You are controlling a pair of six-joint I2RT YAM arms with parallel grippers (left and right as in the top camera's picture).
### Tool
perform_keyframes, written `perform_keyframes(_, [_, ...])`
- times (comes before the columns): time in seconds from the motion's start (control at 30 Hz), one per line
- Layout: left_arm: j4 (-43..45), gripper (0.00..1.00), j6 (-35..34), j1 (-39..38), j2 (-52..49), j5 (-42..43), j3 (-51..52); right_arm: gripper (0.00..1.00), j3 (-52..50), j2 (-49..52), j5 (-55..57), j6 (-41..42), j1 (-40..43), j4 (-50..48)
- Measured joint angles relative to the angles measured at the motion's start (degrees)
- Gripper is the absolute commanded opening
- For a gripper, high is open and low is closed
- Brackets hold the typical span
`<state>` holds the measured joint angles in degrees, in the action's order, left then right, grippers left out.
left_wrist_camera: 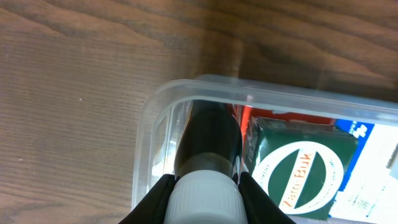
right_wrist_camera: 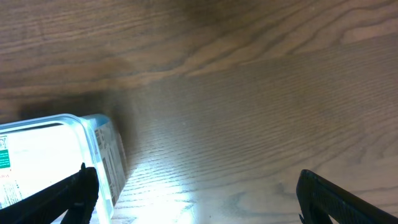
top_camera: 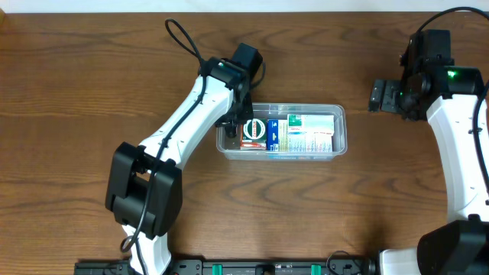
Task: Pack container
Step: 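Lower the bottle upright into the container's left corner, release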
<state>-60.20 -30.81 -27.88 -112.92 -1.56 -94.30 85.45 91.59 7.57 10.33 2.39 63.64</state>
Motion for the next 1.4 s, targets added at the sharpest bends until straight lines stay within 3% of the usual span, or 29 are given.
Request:
perform_keyframes(0.33, [0.0,0.23,-0.5,0.0,-1.7,-0.2,0.0,0.99,0.0,0.0,0.0,0.0,0.0,0.0])
perform_keyframes(0.47, [0.0,0.4,-0.8,0.0,-1.7,-0.2,0.0,0.99,0.0,0.0,0.0,0.0,0.0,0.0])
perform_keyframes(0.67, [0.0,0.48,-0.7,-0.2,-1.8,0.0,0.0,0.99,0.0,0.0,0.0,0.0,0.0,0.0])
perform_keyframes(1.4, [-1.6,0.49,-0.7,-0.3,-1.7,0.1,0.0,0.99,0.0,0.0,0.0,0.0,0.0,0.0])
